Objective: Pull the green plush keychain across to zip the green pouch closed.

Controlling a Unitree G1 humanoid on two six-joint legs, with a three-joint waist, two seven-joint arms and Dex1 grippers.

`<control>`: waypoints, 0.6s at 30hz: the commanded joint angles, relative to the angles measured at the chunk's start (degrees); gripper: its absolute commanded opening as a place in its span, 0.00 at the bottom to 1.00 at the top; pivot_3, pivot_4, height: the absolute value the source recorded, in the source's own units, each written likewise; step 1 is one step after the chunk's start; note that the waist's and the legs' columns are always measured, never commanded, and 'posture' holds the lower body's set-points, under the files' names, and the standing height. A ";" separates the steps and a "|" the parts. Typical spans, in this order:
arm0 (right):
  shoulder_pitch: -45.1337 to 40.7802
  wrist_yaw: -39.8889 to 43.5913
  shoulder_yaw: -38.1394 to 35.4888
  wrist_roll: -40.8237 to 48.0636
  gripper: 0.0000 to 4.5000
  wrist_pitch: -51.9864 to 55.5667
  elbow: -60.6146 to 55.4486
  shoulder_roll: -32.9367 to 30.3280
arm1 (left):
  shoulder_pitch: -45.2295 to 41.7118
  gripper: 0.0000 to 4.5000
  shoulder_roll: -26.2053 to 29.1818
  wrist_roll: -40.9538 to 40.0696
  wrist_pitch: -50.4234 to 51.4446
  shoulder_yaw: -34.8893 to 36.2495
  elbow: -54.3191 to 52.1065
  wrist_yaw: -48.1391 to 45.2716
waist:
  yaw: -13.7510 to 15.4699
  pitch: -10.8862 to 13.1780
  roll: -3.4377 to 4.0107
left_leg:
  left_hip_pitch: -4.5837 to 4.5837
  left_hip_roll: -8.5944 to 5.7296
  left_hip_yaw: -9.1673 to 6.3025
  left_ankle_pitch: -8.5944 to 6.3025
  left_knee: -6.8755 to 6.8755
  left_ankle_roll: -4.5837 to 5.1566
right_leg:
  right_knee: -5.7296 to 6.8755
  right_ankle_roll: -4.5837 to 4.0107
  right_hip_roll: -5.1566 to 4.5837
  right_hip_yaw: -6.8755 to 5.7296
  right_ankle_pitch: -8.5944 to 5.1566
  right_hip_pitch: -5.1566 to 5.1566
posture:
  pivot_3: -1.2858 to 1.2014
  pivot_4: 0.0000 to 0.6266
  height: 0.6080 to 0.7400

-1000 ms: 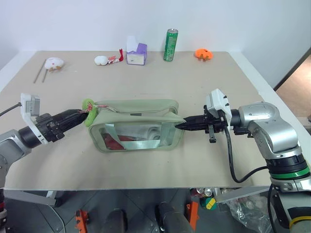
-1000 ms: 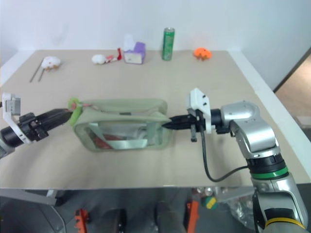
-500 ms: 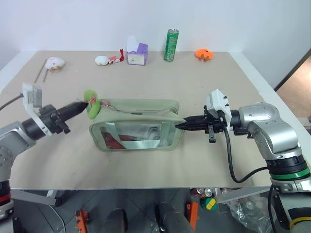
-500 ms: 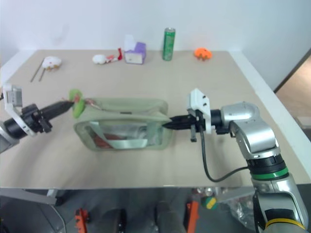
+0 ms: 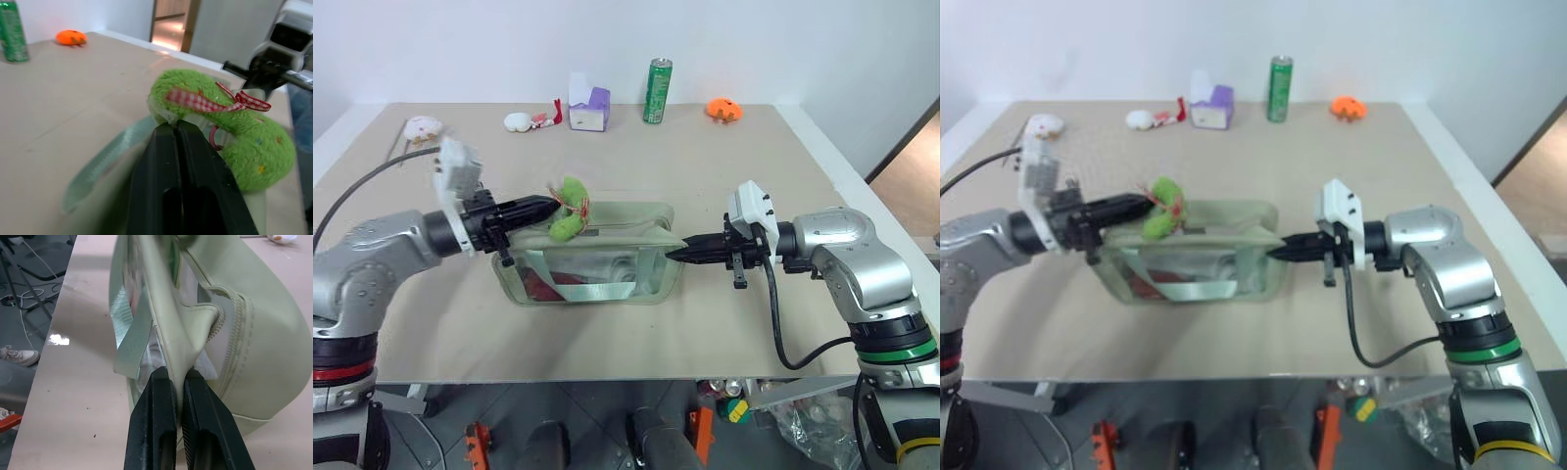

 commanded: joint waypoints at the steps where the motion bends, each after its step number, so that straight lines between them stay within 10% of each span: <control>1: 0.25 -0.64 -1.14 0.05 0.00 0.24 -2.45 -0.85 | -1.14 0.33 -0.16 0.85 -0.74 1.01 1.92 -0.95 | -0.04 0.00 0.00 | 0.00 0.00 0.01 0.00 0.00 0.00 | 0.00 0.00 0.00 0.01 0.00 0.00 | 0.52 0.24 1.00; 10: 0.67 -1.25 -1.31 0.36 0.00 0.50 -3.07 -1.09 | 0.12 0.99 1.75 -7.83 4.81 9.42 -0.08 -1.78 | -0.04 0.00 0.00 | -0.02 0.02 -0.01 0.00 -0.01 0.00 | 0.00 0.02 0.00 0.00 -0.01 -0.02 | 0.52 0.24 1.00; 18: -0.20 -0.77 -0.63 0.03 0.00 -0.04 -2.08 -0.55 | 9.06 0.99 6.74 -14.28 8.47 23.52 -0.49 -1.97 | -0.30 0.00 0.00 | -0.03 0.07 0.01 0.00 -0.04 0.00 | 0.00 -0.02 0.00 -0.01 -0.03 -0.07 | 0.52 0.24 1.00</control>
